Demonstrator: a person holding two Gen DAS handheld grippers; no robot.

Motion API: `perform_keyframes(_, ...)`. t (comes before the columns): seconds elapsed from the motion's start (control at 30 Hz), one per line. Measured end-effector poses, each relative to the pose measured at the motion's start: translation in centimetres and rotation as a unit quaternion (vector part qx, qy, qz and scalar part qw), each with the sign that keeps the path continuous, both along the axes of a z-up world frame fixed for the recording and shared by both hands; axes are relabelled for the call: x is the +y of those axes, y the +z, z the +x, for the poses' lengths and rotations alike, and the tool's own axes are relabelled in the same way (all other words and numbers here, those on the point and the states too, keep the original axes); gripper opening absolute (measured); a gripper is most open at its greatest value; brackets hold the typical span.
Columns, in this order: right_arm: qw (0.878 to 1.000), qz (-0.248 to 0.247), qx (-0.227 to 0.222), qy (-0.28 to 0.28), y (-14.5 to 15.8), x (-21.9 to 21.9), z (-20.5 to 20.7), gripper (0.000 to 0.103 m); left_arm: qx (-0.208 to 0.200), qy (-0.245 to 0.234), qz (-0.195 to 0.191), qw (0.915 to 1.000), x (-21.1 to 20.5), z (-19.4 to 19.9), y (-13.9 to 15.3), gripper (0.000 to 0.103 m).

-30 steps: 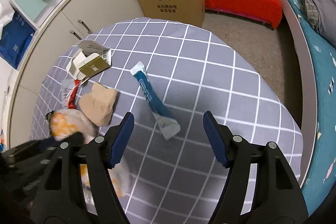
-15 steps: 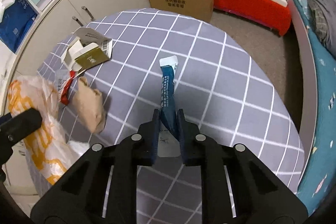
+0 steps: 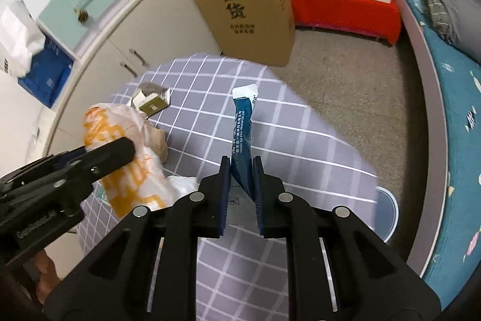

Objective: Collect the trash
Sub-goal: 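Carry the bread bag and toothpaste tube over to the bucket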

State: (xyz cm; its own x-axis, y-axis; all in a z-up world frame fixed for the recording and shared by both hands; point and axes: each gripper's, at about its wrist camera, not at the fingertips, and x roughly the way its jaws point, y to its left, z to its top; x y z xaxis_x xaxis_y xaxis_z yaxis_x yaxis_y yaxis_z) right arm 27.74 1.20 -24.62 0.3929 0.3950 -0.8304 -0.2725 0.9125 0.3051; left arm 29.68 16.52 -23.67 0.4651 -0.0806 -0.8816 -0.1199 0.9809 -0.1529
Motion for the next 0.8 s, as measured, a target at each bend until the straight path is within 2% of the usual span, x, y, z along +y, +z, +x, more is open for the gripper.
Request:
perform_keyframes(0.3,0.998,0.020,-0.026,-0.060,3.6,-11.1,-3.3,0.016,-0.031,-0.061,0.004,0.9977,-11.1,-1.1,3.8,0.031)
perform_keyframes(0.6,0.990,0.023,-0.044,-0.131,5.5,-22.1,-6.2,0.016,-0.030,-0.132,0.002,0.9907,-21.9,-1.9,4.9,0.031)
perform_keyframes(0.8,0.985,0.027,-0.049,-0.165,5.7,-26.9,-7.6,0.016,-0.030,-0.172,0.006,0.9846,-27.6,-2.0,5.1,0.031)
